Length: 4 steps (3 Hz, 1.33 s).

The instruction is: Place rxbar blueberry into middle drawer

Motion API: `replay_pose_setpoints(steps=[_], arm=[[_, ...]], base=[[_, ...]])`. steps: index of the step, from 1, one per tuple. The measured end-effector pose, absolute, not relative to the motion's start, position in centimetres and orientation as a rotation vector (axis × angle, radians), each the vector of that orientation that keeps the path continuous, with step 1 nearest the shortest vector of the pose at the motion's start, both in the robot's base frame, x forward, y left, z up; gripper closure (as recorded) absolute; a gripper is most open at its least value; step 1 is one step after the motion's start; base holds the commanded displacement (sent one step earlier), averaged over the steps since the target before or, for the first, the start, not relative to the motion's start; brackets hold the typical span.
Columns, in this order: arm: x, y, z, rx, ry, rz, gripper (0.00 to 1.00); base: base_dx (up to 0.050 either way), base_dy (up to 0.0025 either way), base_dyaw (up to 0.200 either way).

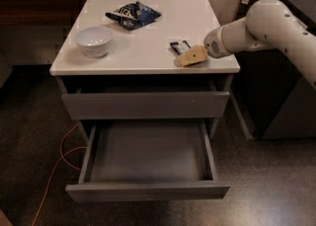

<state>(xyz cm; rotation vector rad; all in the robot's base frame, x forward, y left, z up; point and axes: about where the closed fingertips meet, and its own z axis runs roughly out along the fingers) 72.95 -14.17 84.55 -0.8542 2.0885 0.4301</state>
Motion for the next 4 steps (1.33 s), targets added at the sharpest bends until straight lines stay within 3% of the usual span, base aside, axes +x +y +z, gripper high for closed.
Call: replay_pose_setpoints(steps=[2, 4], arm=[[73.8, -13.4, 83.4, -0.873, 2.113, 0.451, 0.44], [72.2, -13.0, 84.3, -0.905, 2.085, 0.431, 0.91]], base=[[0.0, 0.0, 0.0], [0.0, 0.0, 0.0]])
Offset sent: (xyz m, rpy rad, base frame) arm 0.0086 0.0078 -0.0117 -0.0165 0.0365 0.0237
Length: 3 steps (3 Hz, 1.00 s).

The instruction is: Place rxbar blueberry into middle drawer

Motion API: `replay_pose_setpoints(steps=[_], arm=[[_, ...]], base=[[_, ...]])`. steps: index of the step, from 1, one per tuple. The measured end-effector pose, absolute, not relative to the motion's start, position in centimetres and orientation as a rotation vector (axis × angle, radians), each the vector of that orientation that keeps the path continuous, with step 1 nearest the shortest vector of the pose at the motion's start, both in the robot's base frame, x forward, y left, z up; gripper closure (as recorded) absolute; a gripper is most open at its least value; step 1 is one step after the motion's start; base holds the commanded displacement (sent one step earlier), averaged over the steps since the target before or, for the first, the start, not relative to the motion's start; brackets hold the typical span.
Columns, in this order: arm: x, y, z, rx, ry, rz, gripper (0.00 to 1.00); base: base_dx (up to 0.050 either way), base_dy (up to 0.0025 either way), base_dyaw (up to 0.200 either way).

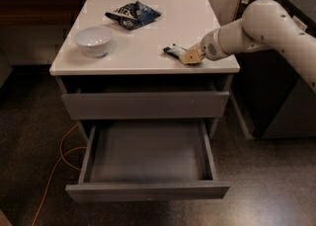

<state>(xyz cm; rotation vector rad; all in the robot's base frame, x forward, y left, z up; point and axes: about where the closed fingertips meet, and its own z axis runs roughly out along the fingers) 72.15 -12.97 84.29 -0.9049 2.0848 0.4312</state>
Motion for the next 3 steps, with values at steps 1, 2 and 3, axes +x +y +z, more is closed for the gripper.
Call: replay_pose_setpoints(steps=[1, 2, 3], arm=[[70.6, -12.7, 85.3, -0.921, 2.048, 0.418, 1.0], [68.4, -11.8, 86.7, -0.957, 1.995, 0.405, 1.0], [66.2, -10.6, 86.8, -1.006, 1.971, 0.415, 1.0]], base=[[0.0, 0.0, 0.0], [0.0, 0.0, 0.0], [0.0, 0.0, 0.0]])
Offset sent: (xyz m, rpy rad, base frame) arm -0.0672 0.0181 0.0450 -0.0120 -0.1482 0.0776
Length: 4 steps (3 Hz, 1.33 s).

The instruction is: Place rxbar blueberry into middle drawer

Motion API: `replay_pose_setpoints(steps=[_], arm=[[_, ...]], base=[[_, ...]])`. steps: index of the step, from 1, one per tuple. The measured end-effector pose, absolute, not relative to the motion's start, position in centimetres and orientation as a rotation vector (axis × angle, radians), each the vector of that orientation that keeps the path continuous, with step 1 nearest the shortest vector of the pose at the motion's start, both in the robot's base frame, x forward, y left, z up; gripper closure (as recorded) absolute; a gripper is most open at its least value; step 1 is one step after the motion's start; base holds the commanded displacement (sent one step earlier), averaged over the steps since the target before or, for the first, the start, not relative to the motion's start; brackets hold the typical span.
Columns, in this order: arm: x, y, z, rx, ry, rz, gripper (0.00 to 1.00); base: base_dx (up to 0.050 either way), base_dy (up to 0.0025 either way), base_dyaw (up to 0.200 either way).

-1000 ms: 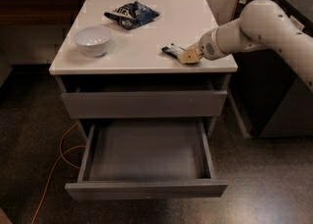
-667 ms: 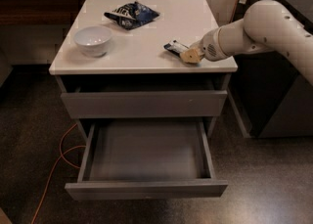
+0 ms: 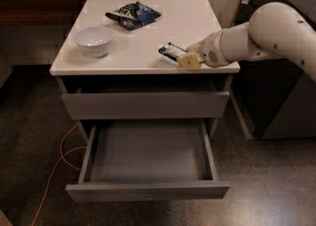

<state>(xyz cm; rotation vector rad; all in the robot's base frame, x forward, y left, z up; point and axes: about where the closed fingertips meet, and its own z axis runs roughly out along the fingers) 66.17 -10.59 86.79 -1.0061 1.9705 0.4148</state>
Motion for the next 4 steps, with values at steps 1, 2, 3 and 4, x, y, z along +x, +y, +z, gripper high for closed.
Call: replay_pose_setpoints(steps=[1, 2, 3, 4], arm=[[63.7, -8.5, 84.3, -1.075, 1.986, 0.486, 1.0], [61.9, -7.0, 82.2, -1.126, 1.996, 0.531, 1.0], [60.4, -5.8, 80.5, -1.163, 2.03, 0.474, 1.0], [59.0, -5.7, 74.7, -1.142, 2.16, 0.327, 1.0]], base=[[0.0, 0.0, 0.0], [0.0, 0.0, 0.0], [0.0, 0.0, 0.0], [0.0, 0.0, 0.0]])
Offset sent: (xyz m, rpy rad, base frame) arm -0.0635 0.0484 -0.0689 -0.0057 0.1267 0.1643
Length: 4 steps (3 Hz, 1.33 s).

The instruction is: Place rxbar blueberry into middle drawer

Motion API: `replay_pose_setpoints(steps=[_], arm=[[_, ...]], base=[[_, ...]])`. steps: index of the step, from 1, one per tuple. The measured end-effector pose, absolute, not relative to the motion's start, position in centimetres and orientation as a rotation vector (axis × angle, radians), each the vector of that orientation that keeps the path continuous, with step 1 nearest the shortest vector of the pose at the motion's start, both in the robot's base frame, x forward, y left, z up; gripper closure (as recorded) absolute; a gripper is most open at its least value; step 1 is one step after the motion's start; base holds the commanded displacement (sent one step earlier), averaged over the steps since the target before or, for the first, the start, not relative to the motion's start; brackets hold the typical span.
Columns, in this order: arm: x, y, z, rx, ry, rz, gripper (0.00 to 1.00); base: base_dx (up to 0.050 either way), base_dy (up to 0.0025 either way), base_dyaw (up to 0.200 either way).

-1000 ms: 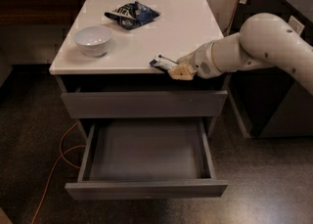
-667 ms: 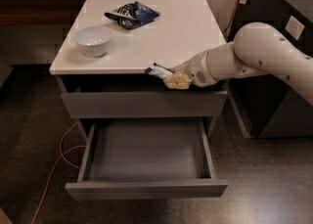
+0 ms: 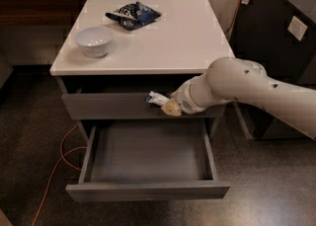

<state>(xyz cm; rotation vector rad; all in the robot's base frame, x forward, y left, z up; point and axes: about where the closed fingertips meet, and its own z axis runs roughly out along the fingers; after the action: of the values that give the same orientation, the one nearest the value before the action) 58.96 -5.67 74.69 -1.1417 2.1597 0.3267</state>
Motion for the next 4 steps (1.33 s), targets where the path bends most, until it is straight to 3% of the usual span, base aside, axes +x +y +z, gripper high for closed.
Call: replay_pose_setpoints(steps=[4], arm=[[58.2, -3.2, 68.5, -1.267, 2.216, 0.373, 1.0]], base=[[0.0, 0.0, 0.0]])
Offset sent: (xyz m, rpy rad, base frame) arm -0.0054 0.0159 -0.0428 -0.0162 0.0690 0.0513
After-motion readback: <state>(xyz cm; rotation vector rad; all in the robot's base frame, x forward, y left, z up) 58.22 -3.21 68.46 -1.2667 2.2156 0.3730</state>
